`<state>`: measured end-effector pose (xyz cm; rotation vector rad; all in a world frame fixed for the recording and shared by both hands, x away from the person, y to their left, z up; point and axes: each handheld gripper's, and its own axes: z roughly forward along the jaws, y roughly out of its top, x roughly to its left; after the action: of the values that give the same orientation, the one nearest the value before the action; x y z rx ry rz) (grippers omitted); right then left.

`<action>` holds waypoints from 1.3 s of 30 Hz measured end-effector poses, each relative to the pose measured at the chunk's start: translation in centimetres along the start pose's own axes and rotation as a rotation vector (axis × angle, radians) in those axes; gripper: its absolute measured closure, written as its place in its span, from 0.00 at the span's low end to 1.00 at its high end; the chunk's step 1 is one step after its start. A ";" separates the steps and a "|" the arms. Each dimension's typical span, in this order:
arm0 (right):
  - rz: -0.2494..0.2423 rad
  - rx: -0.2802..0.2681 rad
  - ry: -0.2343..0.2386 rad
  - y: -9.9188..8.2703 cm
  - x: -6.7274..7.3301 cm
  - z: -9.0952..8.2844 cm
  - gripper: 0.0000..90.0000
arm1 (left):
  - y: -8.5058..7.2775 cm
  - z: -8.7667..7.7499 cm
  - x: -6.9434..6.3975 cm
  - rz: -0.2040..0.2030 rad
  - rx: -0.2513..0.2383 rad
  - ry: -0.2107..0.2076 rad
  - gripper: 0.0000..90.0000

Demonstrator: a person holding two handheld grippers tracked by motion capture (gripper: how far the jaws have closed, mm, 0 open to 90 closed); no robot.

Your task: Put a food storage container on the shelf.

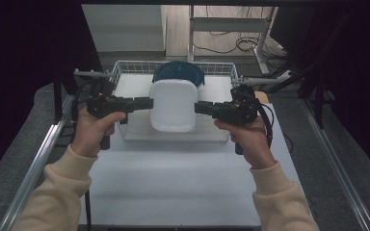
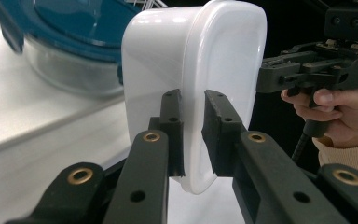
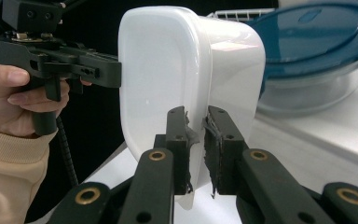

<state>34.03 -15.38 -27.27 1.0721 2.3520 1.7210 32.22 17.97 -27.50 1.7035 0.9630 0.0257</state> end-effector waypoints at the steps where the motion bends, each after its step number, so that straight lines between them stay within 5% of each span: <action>1: -0.003 -0.003 0.002 0.2 -0.1 0.0 0.88 | 0.5 0.0 0.0 0.003 0.001 -0.003 0.88; 14: 0.013 -0.027 0.014 3.4 -1.0 -0.7 0.89 | 3.9 0.4 0.2 0.009 -0.005 -0.004 0.88; 28: 0.041 -0.016 0.004 7.0 -2.5 0.6 0.89 | 7.6 1.0 2.4 -0.022 0.012 -0.013 0.88; 39: 0.109 0.021 -0.012 9.7 -5.1 2.5 0.88 | 9.5 3.1 6.0 -0.134 0.028 -0.047 0.87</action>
<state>43.81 -14.65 -21.73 1.2323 2.3508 1.7220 43.20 18.75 -23.53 1.6543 1.0444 -0.1163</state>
